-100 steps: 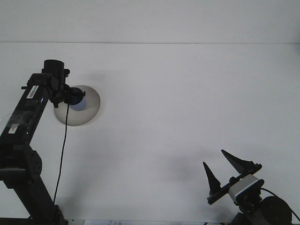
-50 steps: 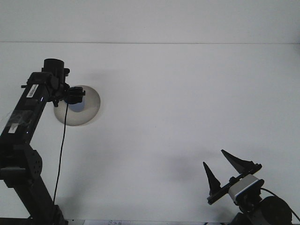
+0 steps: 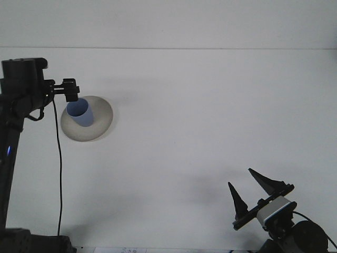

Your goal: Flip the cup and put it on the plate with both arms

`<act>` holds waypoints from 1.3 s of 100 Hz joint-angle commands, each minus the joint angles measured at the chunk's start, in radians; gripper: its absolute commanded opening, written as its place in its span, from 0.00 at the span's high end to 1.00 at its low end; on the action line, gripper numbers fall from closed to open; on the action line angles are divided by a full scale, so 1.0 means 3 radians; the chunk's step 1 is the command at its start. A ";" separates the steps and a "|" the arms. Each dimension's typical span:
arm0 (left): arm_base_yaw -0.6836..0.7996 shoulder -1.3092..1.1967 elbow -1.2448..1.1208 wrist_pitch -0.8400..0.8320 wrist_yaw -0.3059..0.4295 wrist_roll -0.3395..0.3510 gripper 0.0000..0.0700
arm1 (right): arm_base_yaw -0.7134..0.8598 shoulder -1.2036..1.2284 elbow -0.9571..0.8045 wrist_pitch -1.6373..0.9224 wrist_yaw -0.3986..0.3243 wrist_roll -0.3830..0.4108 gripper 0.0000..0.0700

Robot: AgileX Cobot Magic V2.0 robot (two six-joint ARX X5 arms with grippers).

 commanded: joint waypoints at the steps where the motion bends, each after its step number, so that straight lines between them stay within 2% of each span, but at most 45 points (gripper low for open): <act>1: -0.0039 -0.0225 0.0052 -0.0006 0.0092 -0.0062 0.22 | 0.0028 -0.0003 0.0024 0.0029 0.0005 -0.0015 0.32; 14: -0.0251 -0.0889 -0.0304 0.0140 0.0100 -0.0064 0.22 | 0.0028 -0.0003 0.0024 0.0034 0.0004 -0.0015 0.32; 30: -0.0567 -0.1851 -0.1415 0.0661 0.0102 -0.0094 0.22 | 0.0028 -0.0003 0.0024 0.0038 0.0004 -0.0015 0.32; 37: -0.0724 -0.2255 -0.1985 0.0846 0.0163 -0.0249 0.22 | 0.0028 -0.0003 0.0024 0.0038 0.0004 -0.0015 0.32; 46: -0.0919 -0.2725 -0.2705 0.1090 0.0354 -0.0584 0.22 | 0.0028 -0.0003 0.0024 0.0038 0.0004 -0.0015 0.32; 53: -0.1038 -0.3049 -0.3179 0.1213 0.0376 -0.0785 0.22 | 0.0028 -0.0003 0.0024 0.0038 0.0003 -0.0015 0.32; 74: -0.1239 -0.3681 -0.3889 0.1245 0.0378 -0.0838 0.23 | 0.0028 -0.0003 0.0024 0.0034 0.0001 -0.0015 0.32; 79: -0.1255 -0.3759 -0.3918 0.1231 0.0374 -0.0837 0.32 | 0.0028 -0.0001 0.0024 0.0034 0.0001 -0.0015 0.33; 83: -0.1258 -0.3794 -0.3919 0.1231 0.0374 -0.0833 0.49 | 0.0028 0.0003 0.0024 0.0034 0.0000 -0.0014 0.41; 87: -0.1256 -0.3825 -0.3919 0.1240 0.0374 -0.0833 0.71 | 0.0028 0.0003 0.0024 0.0032 0.0000 -0.0014 0.56; 92: -0.1258 -0.3847 -0.3919 0.1245 0.0375 -0.0834 1.00 | 0.0028 0.0003 0.0024 0.0014 0.0001 -0.0014 0.85; 94: -0.1258 -0.3848 -0.3919 0.1247 0.0375 -0.0835 1.00 | 0.0028 0.0003 0.0024 0.0001 0.0001 -0.0015 0.97; 95: -0.1256 -0.3849 -0.3919 0.1250 0.0375 -0.0834 0.99 | 0.0028 0.0003 0.0024 -0.0006 0.0001 -0.0015 1.00; 130: -0.1255 -0.3864 -0.3918 0.1305 0.0371 -0.0833 0.98 | 0.0028 0.0001 0.0028 0.0041 0.0003 -0.0014 0.99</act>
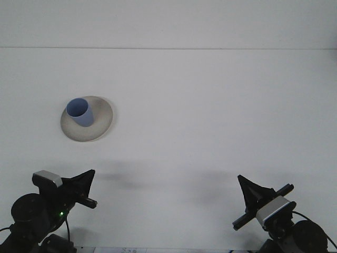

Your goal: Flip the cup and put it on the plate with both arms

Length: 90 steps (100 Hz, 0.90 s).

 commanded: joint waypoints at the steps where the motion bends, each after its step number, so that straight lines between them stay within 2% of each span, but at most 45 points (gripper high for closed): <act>1: -0.0011 -0.0005 0.0031 0.0069 0.0015 -0.0005 0.98 | 0.0028 0.0001 0.0028 0.0048 0.0003 -0.0013 0.99; 48: 0.0013 -0.0025 0.0031 0.0109 0.0015 0.0003 0.98 | 0.0028 0.0001 0.0028 0.0046 0.0001 -0.0013 0.99; 51: 0.0047 -0.0065 0.0031 0.0092 0.0015 0.0088 0.98 | 0.0028 0.0001 0.0028 0.0046 0.0001 -0.0011 0.99; 57: 0.0139 -0.0145 -0.0015 0.0141 0.0015 0.0401 0.98 | 0.0028 0.0001 0.0028 0.0046 0.0001 -0.0013 0.99; 68: 0.0375 -0.0395 -0.0376 0.0562 -0.0056 0.0753 0.98 | 0.0028 0.0001 0.0028 0.0046 0.0001 -0.0013 0.99; 81: 0.0647 -0.0745 -0.1035 0.1115 -0.0423 0.1076 0.98 | 0.0028 0.0001 0.0028 0.0046 0.0001 -0.0011 0.99; 90: 0.0799 -0.0960 -0.1423 0.1297 -0.0735 0.1144 0.98 | 0.0028 0.0001 0.0028 0.0046 0.0001 -0.0011 0.99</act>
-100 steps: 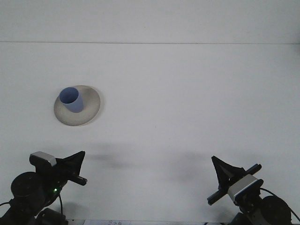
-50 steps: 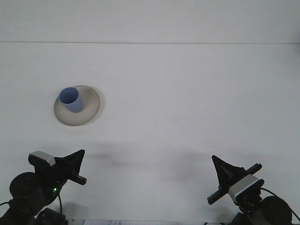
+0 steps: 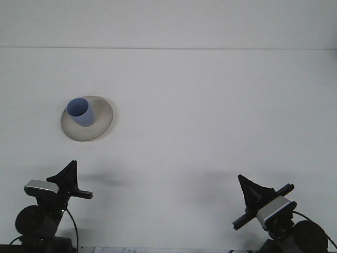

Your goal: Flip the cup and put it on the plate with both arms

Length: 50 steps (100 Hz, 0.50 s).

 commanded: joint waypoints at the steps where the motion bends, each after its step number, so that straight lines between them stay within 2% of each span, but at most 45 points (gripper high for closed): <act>1: 0.0078 -0.0120 -0.0225 0.0148 -0.0197 0.0202 0.98 | 0.0027 0.0001 0.0027 0.0034 0.0001 -0.0011 0.99; 7: 0.0168 -0.0210 -0.0412 0.0238 -0.0273 0.0196 0.98 | 0.0027 0.0001 0.0027 0.0034 0.0001 -0.0011 0.99; 33: 0.0327 -0.0261 -0.0843 0.0539 -0.0275 0.0195 0.98 | 0.0027 0.0001 0.0027 0.0034 0.0001 -0.0011 0.99; 50: 0.0328 -0.0261 -0.0842 0.0520 -0.0272 0.0189 0.98 | 0.0027 0.0001 0.0027 0.0034 0.0001 -0.0011 0.99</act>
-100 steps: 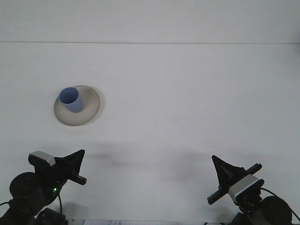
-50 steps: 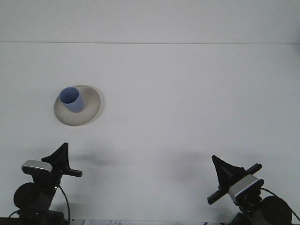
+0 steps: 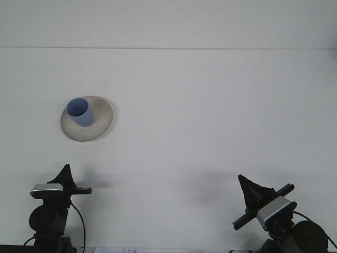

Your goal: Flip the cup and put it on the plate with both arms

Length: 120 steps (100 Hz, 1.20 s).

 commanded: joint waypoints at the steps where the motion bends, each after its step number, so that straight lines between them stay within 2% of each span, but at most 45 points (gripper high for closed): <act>1: 0.0009 -0.0005 -0.0065 0.0031 -0.0015 0.0048 0.98 | 0.0027 0.0001 0.0028 0.0033 0.0001 -0.0011 0.99; 83: 0.0009 -0.0005 -0.0065 0.0031 -0.0015 0.0048 0.98 | 0.0023 -0.0001 0.0028 0.0033 0.0004 -0.0015 0.99; 93: 0.0009 -0.0005 -0.0065 0.0031 -0.0015 0.0048 0.98 | -0.0174 -0.0003 0.0018 0.0018 -0.0006 -0.0038 0.99; 111: 0.0009 -0.0005 -0.0065 0.0031 -0.0015 0.0048 0.98 | -0.1282 -0.0072 -0.0371 0.0380 -0.0467 0.0050 0.99; 120: 0.0009 -0.0005 -0.0065 0.0031 -0.0015 0.0048 0.98 | -0.1865 -0.0201 -0.0792 0.0816 -0.0848 0.0051 0.99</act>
